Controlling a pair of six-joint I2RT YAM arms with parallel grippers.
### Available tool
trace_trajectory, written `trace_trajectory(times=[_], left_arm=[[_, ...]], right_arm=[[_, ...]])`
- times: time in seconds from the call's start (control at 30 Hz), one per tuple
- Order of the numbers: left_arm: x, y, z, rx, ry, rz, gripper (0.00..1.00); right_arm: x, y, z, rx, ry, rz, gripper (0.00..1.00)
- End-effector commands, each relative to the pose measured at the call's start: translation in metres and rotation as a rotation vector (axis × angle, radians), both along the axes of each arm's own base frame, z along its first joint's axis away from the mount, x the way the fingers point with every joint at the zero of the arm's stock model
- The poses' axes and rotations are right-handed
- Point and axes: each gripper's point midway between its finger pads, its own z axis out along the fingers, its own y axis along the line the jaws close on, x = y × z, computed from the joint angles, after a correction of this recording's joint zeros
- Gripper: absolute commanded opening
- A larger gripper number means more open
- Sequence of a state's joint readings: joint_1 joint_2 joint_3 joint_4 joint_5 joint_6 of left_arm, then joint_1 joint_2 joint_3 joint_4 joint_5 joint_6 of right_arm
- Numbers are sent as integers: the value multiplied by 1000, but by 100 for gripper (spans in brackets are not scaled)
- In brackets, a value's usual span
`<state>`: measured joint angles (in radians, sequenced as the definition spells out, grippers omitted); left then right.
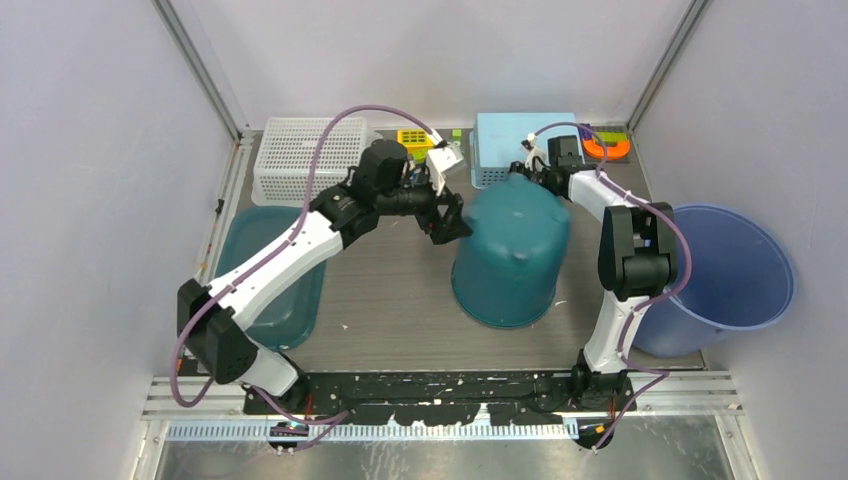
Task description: Turn the large container upside down
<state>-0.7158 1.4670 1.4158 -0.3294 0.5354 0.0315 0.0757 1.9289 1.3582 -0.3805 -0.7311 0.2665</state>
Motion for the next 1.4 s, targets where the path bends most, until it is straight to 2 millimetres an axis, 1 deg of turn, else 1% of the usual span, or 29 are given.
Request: trace_trajectory(times=[0.0,0.17,0.23,0.33,0.4,0.5,0.6,0.67,0.73,0.8,0.83,0.87,0.9,1.03,1.1,1.13,1.23,1.37], left_arm=[[-15,-1,-44,104,132,-23,79],[-18,-5,-52,119,142,-35,79],[-18,-6,-52,121,142,-32,79],[-16,-5,-49,121,129,-21,79],[-12,-3,-44,122,110,1,79],[-3,4,-36,134,64,55,82],[8,15,-29,160,3,120,88],[12,23,-26,181,-41,150,93],[17,33,-21,197,-89,186,99],[19,45,-16,207,-127,210,100],[19,52,-11,211,-149,217,100],[20,60,-7,218,-173,225,100],[22,68,-5,229,-189,242,100],[25,109,3,276,-235,297,100],[22,131,4,306,-245,314,100],[20,142,3,320,-250,329,100],[8,171,-5,361,-277,355,100],[-12,198,-22,420,-312,380,100]], right_arm=[[6,9,28,36,-40,7,40],[8,4,42,44,-61,-1,41],[10,1,51,50,-72,-8,41],[12,-3,70,56,-103,-19,41],[13,-7,87,57,-131,-29,42],[14,-15,118,43,-199,-39,43],[7,-25,159,7,-296,-35,45],[-3,-29,186,-21,-362,-18,48],[-18,-30,207,-51,-433,14,54],[-35,-33,225,-87,-506,53,65],[-45,-34,233,-104,-545,74,73],[-54,-34,240,-114,-578,98,93],[-65,-33,246,-125,-608,122,99],[-109,-33,265,-162,-705,217,100],[-137,-32,270,-182,-767,294,100],[-155,-31,274,-197,-812,340,100],[-199,-32,268,-254,-917,478,100],[-235,-34,253,-319,-1025,584,100]])
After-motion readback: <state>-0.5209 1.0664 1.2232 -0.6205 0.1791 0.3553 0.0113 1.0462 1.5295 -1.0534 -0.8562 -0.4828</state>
